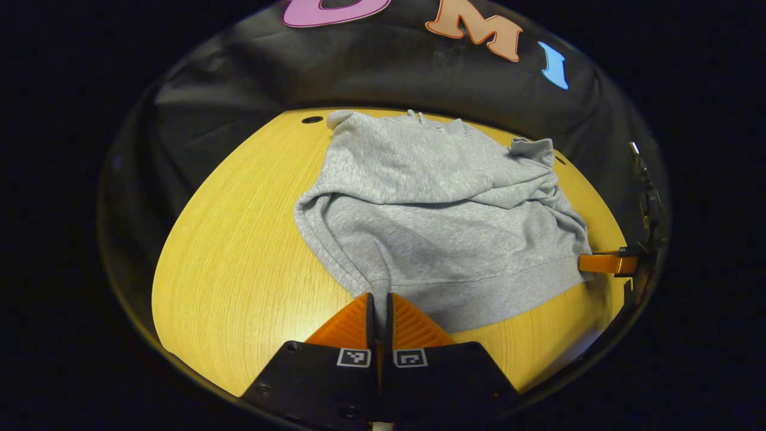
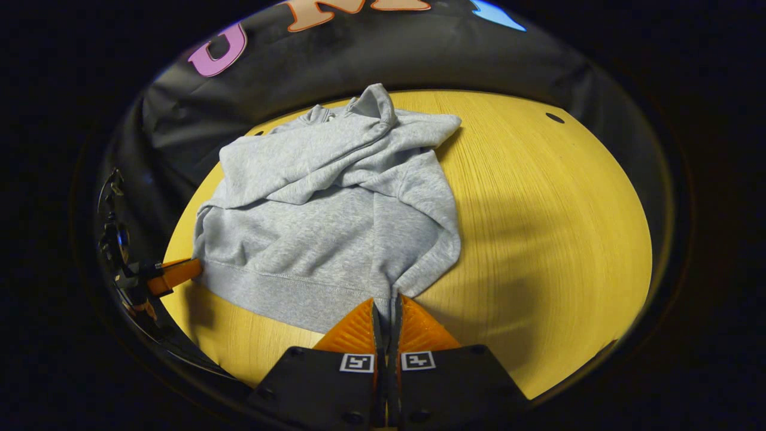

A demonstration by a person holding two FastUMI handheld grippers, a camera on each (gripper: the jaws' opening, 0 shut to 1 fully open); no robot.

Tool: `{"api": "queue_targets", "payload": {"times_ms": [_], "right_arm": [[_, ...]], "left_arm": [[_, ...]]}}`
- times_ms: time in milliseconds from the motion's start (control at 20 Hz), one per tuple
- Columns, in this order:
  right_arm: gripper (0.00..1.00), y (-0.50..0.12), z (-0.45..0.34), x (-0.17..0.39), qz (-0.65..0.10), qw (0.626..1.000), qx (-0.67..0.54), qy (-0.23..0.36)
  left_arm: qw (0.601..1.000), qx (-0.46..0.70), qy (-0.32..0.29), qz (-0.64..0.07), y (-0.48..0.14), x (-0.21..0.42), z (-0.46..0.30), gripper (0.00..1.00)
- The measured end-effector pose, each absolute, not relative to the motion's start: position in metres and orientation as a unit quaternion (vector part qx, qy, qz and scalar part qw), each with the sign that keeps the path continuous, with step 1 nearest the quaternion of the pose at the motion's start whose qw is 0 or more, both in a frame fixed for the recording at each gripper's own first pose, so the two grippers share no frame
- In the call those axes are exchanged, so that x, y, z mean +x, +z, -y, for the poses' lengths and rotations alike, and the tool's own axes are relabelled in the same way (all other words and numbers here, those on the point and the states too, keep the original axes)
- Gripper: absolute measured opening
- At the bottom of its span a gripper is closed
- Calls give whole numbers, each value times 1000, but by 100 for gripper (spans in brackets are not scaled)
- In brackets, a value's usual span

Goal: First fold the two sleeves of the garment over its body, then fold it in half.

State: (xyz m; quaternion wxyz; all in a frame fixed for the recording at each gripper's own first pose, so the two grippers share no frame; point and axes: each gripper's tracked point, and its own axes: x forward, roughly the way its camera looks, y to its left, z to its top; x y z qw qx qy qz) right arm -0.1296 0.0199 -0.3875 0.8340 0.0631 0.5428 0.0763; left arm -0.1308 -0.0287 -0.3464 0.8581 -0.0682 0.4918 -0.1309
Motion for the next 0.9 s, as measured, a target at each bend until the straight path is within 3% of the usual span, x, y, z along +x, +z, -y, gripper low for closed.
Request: {"api": "queue_targets", "payload": {"times_ms": [650,900], "right_arm": [[3,-380,-22,-137,-581,803,98,90],[2,-342,-27,-115,-555,813,143,103]], "left_arm": [[833,-71,-148,-528,-344,-135,21,0],[833,-102,-147,-523,-322,-124,21,0]]}}
